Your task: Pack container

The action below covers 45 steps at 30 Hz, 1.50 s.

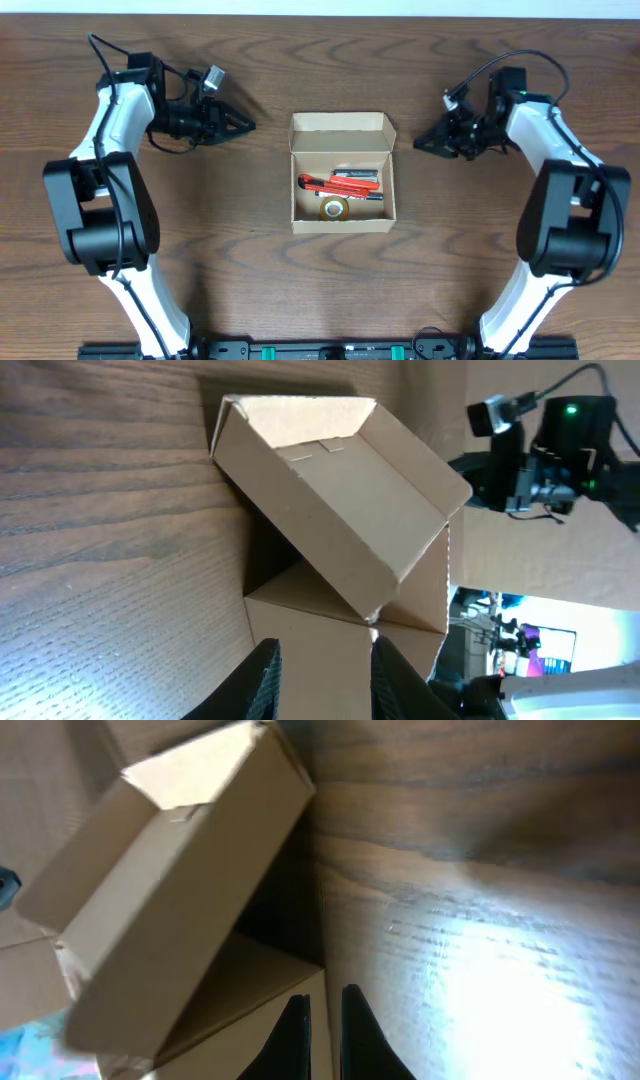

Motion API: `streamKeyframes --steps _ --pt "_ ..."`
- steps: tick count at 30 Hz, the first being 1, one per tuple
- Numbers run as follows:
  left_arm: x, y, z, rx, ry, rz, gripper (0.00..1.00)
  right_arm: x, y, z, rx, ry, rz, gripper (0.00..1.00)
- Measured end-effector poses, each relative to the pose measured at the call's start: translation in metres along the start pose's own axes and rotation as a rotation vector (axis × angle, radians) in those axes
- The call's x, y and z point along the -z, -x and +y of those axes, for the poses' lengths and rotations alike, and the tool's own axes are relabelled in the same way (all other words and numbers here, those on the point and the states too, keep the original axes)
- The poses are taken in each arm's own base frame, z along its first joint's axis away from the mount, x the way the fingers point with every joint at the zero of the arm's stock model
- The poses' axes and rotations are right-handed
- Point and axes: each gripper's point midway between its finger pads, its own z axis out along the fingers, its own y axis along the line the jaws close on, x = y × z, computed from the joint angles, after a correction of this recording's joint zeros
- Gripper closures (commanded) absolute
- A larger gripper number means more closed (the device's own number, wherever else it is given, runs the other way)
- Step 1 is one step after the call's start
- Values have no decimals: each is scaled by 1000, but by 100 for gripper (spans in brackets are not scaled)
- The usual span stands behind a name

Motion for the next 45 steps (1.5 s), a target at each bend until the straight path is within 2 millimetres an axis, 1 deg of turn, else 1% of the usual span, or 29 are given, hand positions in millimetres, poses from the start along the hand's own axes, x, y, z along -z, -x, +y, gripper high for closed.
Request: streamKeyframes --steps 4,8,17,20,23,28,32,38,45 --pt "-9 -2 15 29 -9 16 71 -14 -3 -7 -19 5 29 99" --pt "-18 -5 30 64 -17 34 71 -24 -3 -7 -16 9 40 99" --pt "-36 -8 57 130 -67 45 72 -27 6 -4 -15 21 9 99" --pt "-41 -7 62 149 -84 42 72 -29 11 0 -19 26 -6 99" --pt "-42 -2 63 154 -98 24 72 -32 16 4 -30 34 -24 99" --pt "-41 12 59 144 -137 -19 72 -33 24 8 -62 45 -51 99" --pt "-41 19 57 158 -152 -37 75 -33 25 8 -83 47 -56 99" --pt "-46 22 54 167 -159 -37 76 -33 29 10 -79 51 -69 99" --pt "-63 22 44 152 -163 -10 76 -36 30 14 -82 55 -72 99"
